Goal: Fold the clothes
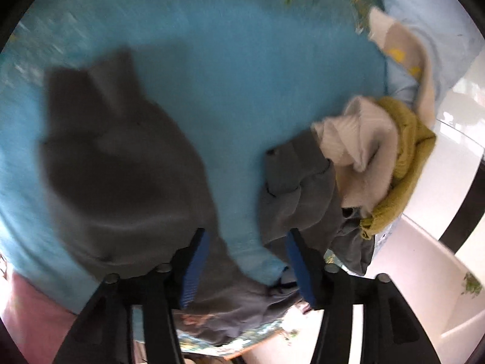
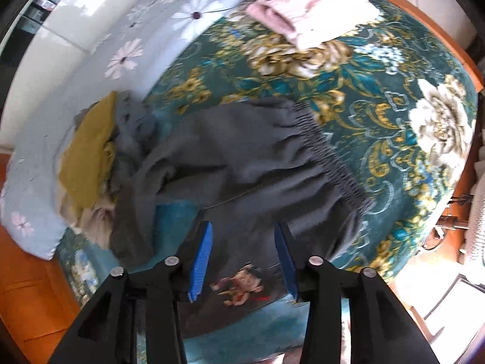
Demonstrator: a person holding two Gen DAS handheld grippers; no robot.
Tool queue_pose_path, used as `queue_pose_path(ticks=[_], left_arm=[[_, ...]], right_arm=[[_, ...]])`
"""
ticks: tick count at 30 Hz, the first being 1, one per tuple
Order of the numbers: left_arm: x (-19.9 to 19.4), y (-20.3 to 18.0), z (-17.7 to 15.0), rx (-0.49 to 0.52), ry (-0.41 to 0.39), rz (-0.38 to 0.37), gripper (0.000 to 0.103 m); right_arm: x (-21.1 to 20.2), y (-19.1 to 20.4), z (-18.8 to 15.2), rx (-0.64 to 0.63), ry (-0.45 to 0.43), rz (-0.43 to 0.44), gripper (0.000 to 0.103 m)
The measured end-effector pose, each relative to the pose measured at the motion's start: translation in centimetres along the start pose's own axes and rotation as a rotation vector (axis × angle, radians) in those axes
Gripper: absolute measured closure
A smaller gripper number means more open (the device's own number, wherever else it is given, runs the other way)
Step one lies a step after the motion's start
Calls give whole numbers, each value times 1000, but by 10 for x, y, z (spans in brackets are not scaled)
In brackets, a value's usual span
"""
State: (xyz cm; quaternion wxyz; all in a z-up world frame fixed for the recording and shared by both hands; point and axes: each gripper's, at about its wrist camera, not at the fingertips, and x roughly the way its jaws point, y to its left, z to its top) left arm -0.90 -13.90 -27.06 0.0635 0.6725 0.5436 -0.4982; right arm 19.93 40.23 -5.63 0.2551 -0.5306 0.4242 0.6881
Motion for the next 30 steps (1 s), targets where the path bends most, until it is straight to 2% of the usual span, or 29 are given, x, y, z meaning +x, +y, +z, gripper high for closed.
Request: queue_pose_path(ticks=[3,4,5,7,10,15,17,18,19,22,25,30], left_arm=[[39,-13,-6,-28,31,15,38],[49,-16,-5,-27,38,25,37],[59,-19,-5,-26,44,35,37],[77,-23,-2,-36,42,40,34],[91,-25,2,-72,24,16,31],[100,-31,6,-101,9,-58,33],[99,-34,7,-103,14,-41,40],[99,-35,7,-104,17,-33,57],[98,-36,8,-105,19,-25,67],[90,-35,9,-131,24,-40,85],[68,-45,7,-76,-9,-41,92],[8,-59,-8,36,-34,-68,94]], right_arm=[[-7,14,-4,-25,3,40,53],[-10,19,-4,-38,3,44,49],[-11,23,-4,-51,4,46,41],[-15,31,-3,-77,4,36,33],[-17,38,1,-107,8,-6,31],[-8,42,9,-134,45,-55,31],[-2,45,13,-141,57,-64,31],[2,50,16,-146,65,-61,31],[5,53,18,-151,71,-55,31],[15,69,21,-180,89,-36,31],[28,85,24,-215,109,-19,31],[49,98,27,-215,137,32,31]])
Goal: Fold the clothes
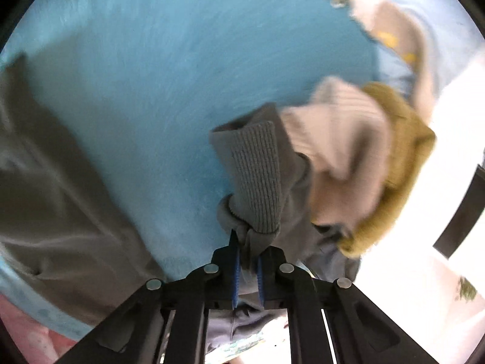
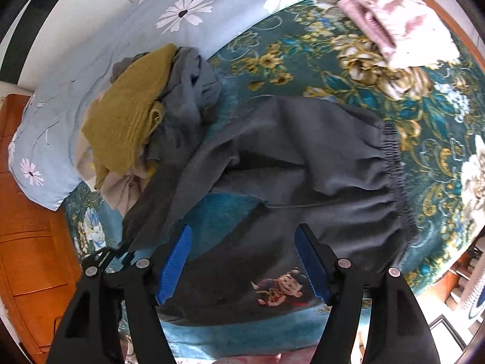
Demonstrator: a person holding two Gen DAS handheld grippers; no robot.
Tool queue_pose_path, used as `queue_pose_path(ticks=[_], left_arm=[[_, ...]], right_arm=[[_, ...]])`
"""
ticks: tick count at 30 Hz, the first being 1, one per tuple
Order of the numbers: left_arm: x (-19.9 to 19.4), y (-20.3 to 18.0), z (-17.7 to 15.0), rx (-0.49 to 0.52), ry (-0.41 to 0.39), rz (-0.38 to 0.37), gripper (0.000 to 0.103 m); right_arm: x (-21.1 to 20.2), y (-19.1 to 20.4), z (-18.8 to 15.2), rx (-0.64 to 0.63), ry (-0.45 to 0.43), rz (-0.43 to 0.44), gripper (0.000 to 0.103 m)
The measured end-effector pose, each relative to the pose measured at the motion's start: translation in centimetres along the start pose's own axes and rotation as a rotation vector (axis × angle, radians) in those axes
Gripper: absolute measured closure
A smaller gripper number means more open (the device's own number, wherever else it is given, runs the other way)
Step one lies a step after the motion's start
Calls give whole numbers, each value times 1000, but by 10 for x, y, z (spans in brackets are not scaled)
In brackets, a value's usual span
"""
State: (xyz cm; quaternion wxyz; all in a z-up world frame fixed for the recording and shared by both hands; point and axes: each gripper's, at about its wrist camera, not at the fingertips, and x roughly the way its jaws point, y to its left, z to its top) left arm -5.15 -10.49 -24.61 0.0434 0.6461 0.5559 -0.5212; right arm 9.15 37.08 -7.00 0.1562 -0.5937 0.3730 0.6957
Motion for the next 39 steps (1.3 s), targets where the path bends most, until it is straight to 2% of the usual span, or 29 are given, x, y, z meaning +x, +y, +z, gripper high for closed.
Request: queue_pose_path(ticks=[3,6,8,10,12,15,17,19,21,22,23,26,28,30,32,39], left_arm=[[-44,-2,-11,29,-8,-10,95],[-101,6,-24,-43,-8,-47,95],[-130,5,-23,-79,-47,-52,95],[-143,-2,-10,-91,-97,-55,95],[-126,-13,5,-120,-119,-29,95],[-93,-22,32,-227,-133,-20,95],[-70,-31,48,-277,-155,-48,94],[-44,-44,64,-300,-155,-115,88],[-33,-53,73,-309,-157,-133,82],[-30,-56,74,-317,-167,-142,73],[-28,-60,74,-317,-173,-165,70],[-34,-68,73,-276,-165,-276,62],[-48,-69,72,-214,-159,-287,54],[-63,-64,68,-157,-161,-266,51],[-74,-51,64,-154,-166,-260,49],[-77,42,23,-362,-130,-225,47]], right_arm=[[6,-3,4,12,1,38,31],[10,-8,7,27,-2,72,31],[11,-19,12,56,-14,97,31],[14,-32,15,99,-14,105,31],[16,-47,14,161,-12,119,31],[8,-64,13,188,-26,123,31],[0,-73,15,188,-43,101,31],[-9,-87,15,214,-62,86,31],[-15,-102,14,245,-77,71,31],[-16,-108,13,264,-82,63,31],[-18,-115,11,283,-86,55,31],[-15,-127,7,327,-80,44,31],[-12,-128,6,337,-76,40,31],[-7,-124,7,333,-73,39,31],[-4,-120,6,329,-72,42,31],[-21,-125,-1,330,-125,74,31]])
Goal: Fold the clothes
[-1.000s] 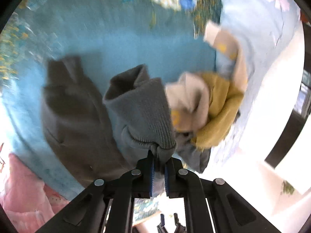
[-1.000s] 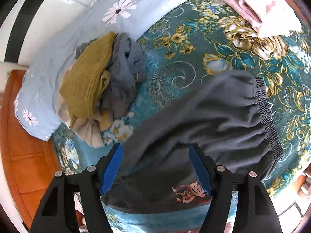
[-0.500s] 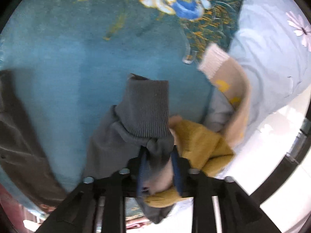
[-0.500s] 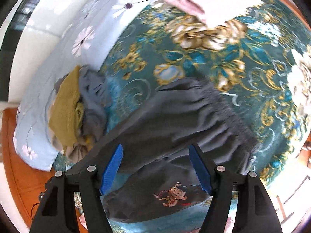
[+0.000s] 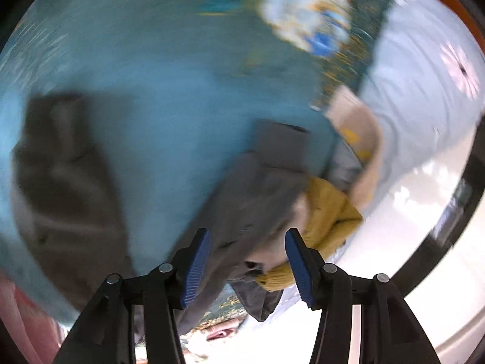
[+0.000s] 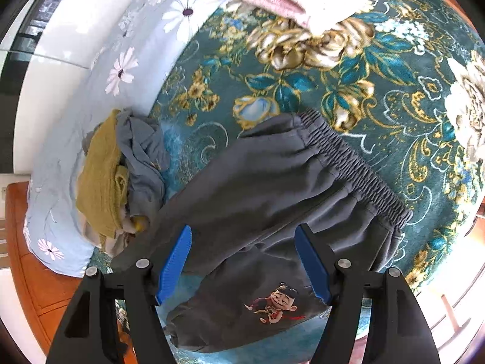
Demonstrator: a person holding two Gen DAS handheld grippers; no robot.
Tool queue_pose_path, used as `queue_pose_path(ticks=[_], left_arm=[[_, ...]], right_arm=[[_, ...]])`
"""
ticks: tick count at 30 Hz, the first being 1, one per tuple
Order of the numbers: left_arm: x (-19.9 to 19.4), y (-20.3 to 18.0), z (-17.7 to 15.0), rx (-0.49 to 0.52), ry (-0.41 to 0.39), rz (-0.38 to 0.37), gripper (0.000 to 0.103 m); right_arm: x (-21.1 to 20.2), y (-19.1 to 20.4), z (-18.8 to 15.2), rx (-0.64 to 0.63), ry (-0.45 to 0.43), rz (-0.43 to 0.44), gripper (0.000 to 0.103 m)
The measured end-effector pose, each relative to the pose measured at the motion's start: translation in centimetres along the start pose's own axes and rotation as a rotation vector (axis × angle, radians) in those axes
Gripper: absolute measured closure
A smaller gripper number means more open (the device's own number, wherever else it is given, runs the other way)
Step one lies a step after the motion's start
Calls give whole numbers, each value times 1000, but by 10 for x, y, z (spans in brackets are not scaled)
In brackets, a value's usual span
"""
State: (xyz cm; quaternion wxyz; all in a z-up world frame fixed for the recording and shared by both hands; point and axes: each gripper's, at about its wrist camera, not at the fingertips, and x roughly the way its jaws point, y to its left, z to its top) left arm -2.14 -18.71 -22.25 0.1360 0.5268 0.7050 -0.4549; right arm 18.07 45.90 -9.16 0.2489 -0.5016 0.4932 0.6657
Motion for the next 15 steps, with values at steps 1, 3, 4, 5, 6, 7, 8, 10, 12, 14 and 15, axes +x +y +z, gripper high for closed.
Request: queue_pose_path(ticks=[1,3,4,5,6,7,8,10,12,14,15], left_arm=[[1,11,-3,-20,-6,3,47],[2,25,-13,-40,-7,11,47],[4,27,-20,-37,-1,16,47],[6,25,-30,-25,10,21,47],[8,24,-40,-13,22,27,47],[8,21,-50,7,29,24,47],[6,16,-61,36,31,13,47],[1,6,-82,94,36,-11,47],[-12,-7,-110,201,-1,-27,45],[-24,-22,-143,386,-68,30,40],[-29,-29,-161,489,-104,71,39]], right_arm=[[-5,-3,1,-3,-10,0,31],[-17,-15,6,-13,-30,-6,31],[-20,-21,8,-15,-33,-5,31],[-23,-27,11,-18,-36,-4,31],[-24,-34,16,-19,-38,-5,31],[-23,-42,24,-14,-33,2,31],[-20,-50,32,-6,-26,10,31],[-15,-65,48,14,-11,31,31],[-7,-79,66,43,10,68,31],[3,-91,84,71,30,115,31],[10,-98,93,80,46,144,31]])
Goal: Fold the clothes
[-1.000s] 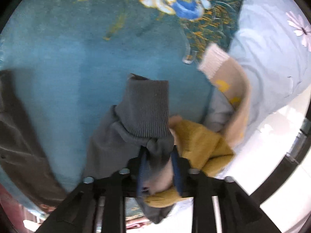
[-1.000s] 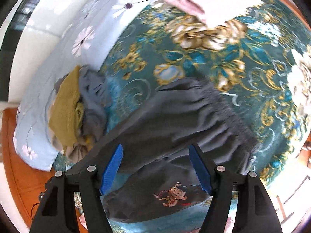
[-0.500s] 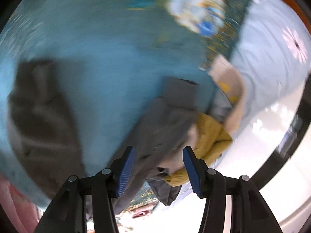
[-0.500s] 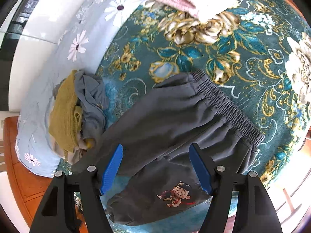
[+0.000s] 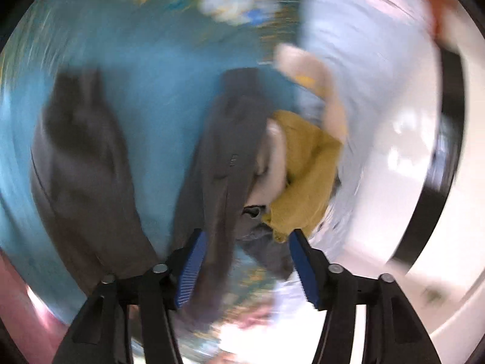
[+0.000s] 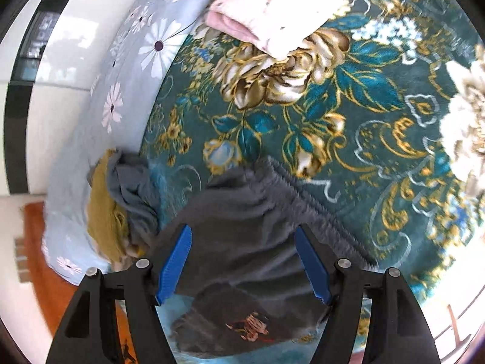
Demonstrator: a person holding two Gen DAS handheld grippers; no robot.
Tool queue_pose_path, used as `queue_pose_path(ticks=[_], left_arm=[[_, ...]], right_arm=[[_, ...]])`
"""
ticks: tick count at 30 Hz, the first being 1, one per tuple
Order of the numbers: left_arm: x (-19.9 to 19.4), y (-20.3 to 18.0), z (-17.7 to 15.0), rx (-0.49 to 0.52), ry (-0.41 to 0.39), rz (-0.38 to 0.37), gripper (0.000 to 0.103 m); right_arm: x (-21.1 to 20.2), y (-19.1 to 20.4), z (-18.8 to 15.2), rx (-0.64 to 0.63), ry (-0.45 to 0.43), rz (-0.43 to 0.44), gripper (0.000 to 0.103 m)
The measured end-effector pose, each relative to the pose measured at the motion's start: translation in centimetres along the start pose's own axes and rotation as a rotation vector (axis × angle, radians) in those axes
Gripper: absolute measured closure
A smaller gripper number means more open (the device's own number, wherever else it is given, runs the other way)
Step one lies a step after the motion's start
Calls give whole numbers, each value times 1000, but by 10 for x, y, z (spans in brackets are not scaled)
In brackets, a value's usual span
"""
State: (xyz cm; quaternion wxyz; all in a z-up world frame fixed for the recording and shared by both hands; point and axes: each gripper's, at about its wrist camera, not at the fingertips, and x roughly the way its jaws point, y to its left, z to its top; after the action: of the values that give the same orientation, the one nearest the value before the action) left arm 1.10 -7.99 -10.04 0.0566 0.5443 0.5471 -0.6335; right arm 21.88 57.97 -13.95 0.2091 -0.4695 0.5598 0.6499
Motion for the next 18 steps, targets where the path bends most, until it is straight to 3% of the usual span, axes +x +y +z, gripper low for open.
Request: queue_pose_path(ticks=[4,7,11,13,15,18], left_arm=[[-9,-38,-58,325,-79,224,39],[-7,-45,-92,418,-113,330,39],[-11,-50,-113,469,-153,421,39],[-23,-55,-116,480,-218,450,39],[-35,-62,-114,474,-285,468,39],[-44,-64,-106,421,-317,481,39]], right_arm=[[27,-20,27,-3,85,25,31],[48,-31,41,-1,144,48,32],[74,-36,58,16,198,65,37],[85,-37,65,24,221,80,43],[95,-37,71,17,243,78,48],[113,-41,79,18,282,77,49]])
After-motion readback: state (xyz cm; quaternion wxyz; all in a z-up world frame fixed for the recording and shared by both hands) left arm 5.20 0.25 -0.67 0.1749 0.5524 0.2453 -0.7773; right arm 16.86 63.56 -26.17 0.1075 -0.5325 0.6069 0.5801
